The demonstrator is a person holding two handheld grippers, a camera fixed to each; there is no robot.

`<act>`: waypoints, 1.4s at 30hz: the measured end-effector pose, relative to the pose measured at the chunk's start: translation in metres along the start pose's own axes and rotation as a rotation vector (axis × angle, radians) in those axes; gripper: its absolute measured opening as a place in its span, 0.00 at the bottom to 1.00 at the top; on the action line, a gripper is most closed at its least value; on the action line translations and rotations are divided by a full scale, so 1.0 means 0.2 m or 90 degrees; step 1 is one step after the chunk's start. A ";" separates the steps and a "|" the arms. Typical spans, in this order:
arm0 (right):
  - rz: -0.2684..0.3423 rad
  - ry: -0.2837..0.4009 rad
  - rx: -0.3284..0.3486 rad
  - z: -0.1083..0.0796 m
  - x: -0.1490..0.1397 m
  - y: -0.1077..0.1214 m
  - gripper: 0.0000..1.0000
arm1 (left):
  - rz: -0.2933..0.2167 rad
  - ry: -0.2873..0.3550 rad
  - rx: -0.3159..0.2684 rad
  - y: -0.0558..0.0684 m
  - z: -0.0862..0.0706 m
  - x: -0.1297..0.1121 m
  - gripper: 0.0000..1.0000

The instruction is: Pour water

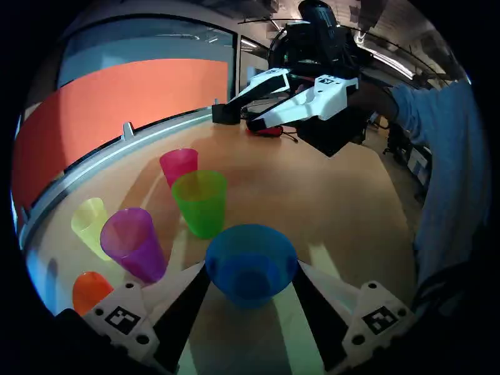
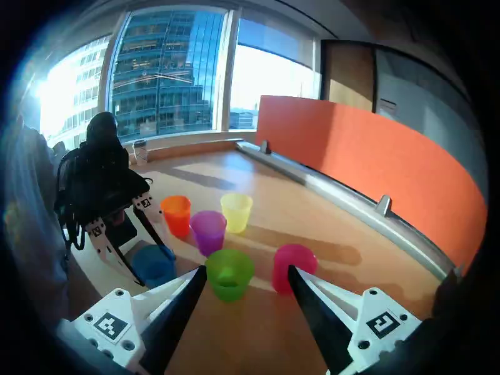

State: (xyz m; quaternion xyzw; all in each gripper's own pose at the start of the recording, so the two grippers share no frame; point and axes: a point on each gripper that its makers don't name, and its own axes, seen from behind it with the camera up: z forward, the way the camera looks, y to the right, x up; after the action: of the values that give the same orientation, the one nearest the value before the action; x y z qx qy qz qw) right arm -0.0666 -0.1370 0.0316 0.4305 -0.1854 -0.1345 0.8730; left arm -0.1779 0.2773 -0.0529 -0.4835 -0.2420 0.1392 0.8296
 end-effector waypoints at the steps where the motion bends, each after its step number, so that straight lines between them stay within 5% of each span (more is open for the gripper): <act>1: 0.000 -0.001 0.000 0.00 0.00 0.00 1.00 | 0.000 0.000 0.000 0.00 0.00 0.00 0.87; 42: -0.010 -0.080 0.043 0.34 -0.24 -0.11 1.00 | -0.012 0.071 0.070 -0.14 -0.33 0.18 0.87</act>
State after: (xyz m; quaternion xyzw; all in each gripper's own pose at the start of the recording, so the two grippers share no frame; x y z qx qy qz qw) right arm -0.1419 -0.1782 0.0429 0.4517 -0.2406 -0.1618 0.8437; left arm -0.1119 0.2316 -0.0460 -0.4418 -0.1916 0.1173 0.8686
